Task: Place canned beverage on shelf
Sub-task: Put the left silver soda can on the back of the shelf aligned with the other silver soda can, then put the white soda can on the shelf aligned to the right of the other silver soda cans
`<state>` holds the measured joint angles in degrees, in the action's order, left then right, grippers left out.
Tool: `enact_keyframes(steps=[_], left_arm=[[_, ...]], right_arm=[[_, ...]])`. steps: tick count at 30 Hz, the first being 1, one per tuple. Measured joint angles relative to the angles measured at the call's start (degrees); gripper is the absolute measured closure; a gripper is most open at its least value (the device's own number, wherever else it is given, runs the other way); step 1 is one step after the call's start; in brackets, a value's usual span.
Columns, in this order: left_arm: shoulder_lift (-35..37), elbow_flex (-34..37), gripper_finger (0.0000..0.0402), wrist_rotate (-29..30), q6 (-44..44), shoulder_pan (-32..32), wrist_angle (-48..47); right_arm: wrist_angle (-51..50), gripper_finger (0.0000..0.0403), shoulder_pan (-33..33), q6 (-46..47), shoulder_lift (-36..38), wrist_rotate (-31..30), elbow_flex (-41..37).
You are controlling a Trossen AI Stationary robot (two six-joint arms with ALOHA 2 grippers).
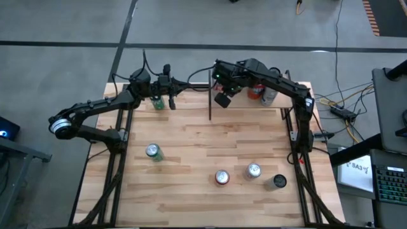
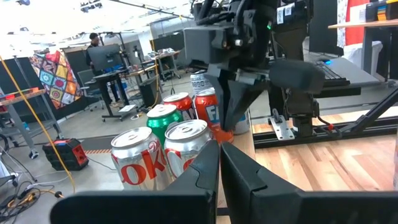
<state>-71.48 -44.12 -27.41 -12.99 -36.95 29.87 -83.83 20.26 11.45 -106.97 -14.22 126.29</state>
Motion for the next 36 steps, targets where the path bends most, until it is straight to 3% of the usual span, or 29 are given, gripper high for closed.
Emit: enact_keyframes(steps=[4, 13, 21, 25, 36], left_arm=[[0.00, 0.00, 0.0402, 0.02, 0.00, 0.00, 0.00], [0.00, 0.00, 0.0402, -0.01, 0.67, 0.00, -0.02], [0.14, 0.00, 0.0402, -6.25, 4.40, 2.55, 0.15], [0.64, 0.00, 0.0402, -6.28, 5.27, 6.47, 0.29], [1.05, 0.00, 0.0402, -3.92, 13.83, 20.40, -0.40]], right_arm=[[4.13, 0.0394, 0.22, -2.34, -0.66, -0.37, -0.06], [2.58, 0.0394, -0.59, -1.88, -0.26, 2.02, -0.06], [2.55, 0.0394, -8.93, -3.62, 1.87, 3.57, -0.16], [3.82, 0.0394, -14.30, -3.83, 3.93, 0.02, -1.41], [16.14, 0.0394, -23.85, -3.66, 16.24, -2.51, -20.26]])
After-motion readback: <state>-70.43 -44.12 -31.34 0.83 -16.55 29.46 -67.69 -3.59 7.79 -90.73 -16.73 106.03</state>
